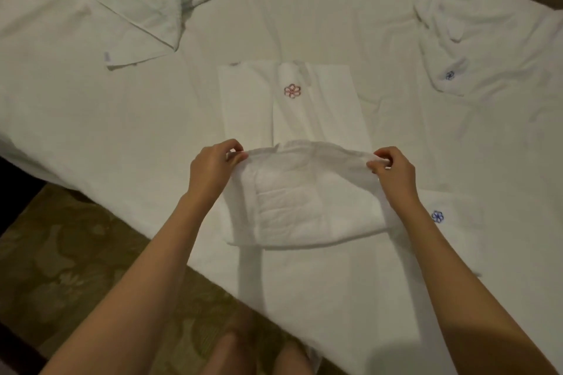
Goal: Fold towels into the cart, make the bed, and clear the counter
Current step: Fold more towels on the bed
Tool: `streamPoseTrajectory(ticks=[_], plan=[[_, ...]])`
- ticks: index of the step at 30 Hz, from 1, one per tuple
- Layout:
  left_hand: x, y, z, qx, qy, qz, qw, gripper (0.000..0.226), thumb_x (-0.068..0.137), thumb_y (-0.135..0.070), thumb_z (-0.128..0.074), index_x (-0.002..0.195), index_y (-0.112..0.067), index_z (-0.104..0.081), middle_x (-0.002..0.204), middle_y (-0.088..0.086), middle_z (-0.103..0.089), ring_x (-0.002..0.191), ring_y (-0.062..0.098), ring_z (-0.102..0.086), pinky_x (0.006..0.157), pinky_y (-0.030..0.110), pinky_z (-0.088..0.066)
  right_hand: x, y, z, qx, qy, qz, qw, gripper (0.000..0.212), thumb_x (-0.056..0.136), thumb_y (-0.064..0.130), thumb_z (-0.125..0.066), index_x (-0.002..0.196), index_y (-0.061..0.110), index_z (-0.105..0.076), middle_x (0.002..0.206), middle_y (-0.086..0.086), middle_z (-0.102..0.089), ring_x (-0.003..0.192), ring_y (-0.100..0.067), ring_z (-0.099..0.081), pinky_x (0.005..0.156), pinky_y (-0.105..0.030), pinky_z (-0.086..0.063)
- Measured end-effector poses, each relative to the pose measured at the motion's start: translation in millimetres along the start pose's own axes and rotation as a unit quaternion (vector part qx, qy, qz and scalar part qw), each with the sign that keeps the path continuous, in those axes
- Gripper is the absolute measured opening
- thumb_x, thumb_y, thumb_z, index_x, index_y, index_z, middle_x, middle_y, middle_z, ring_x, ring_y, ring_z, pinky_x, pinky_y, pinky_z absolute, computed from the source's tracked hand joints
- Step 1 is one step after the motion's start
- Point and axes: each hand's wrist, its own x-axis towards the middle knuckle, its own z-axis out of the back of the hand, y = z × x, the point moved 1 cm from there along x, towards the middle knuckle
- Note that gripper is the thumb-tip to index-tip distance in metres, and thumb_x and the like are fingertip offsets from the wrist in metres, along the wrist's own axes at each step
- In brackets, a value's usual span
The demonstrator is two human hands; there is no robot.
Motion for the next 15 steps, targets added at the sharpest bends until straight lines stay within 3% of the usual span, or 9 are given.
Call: streamPoseTrajectory(ticks=[3, 8, 12, 15], plan=[[53.3, -4.5, 3.1, 0.015, 0.007, -0.009, 1.000, 0.021, 0.093, -0.036, -0.057, 0.098, -0.018, -0.066, 0.094, 0.004, -0.068, 0.097, 0.022, -0.060, 0.070, 0.028, -0.034, 41.0, 11.8, -12.2, -0.026, -0.017, -0.006, 1.000, 0.019, 0.090, 0.002, -0.056, 0.108, 0.000, -0.060, 0.103, -0.009, -0.058, 0.091, -0.018, -0.052, 0.074, -0.017, -0.035], [131.0, -8.2, -4.9, 0.023, 0.006, -0.023, 0.999, 0.022, 0.094, -0.036, -0.055, 0.101, -0.018, -0.065, 0.103, 0.007, -0.069, 0.101, 0.026, -0.060, 0.071, 0.029, -0.036, 111.4, 34.6, -34.2, -0.036, -0.022, 0.028, 0.999, 0.014, 0.094, 0.006, -0.050, 0.101, 0.003, -0.062, 0.104, -0.017, -0.060, 0.085, -0.026, -0.058, 0.077, -0.040, -0.054], [187.4, -1.3, -12.4, 0.032, -0.014, -0.015, 0.999, 0.020, 0.095, -0.032, -0.053, 0.101, -0.016, -0.063, 0.105, 0.009, -0.067, 0.099, 0.029, -0.058, 0.070, 0.030, -0.036, 172.7, 43.0, -50.9, -0.058, -0.027, 0.030, 0.997, 0.011, 0.094, 0.014, -0.052, 0.097, 0.013, -0.062, 0.096, -0.011, -0.062, 0.086, -0.028, -0.060, 0.080, -0.049, -0.052], [224.4, 3.1, -20.3, 0.037, -0.021, -0.010, 0.999, 0.021, 0.096, -0.029, -0.051, 0.104, -0.013, -0.061, 0.108, 0.011, -0.065, 0.100, 0.031, -0.057, 0.072, 0.033, -0.036, 213.1, 47.3, -60.8, -0.054, -0.019, 0.026, 0.998, 0.010, 0.092, 0.014, -0.053, 0.096, 0.013, -0.063, 0.086, -0.001, -0.059, 0.078, -0.022, -0.057, 0.076, -0.047, -0.054]])
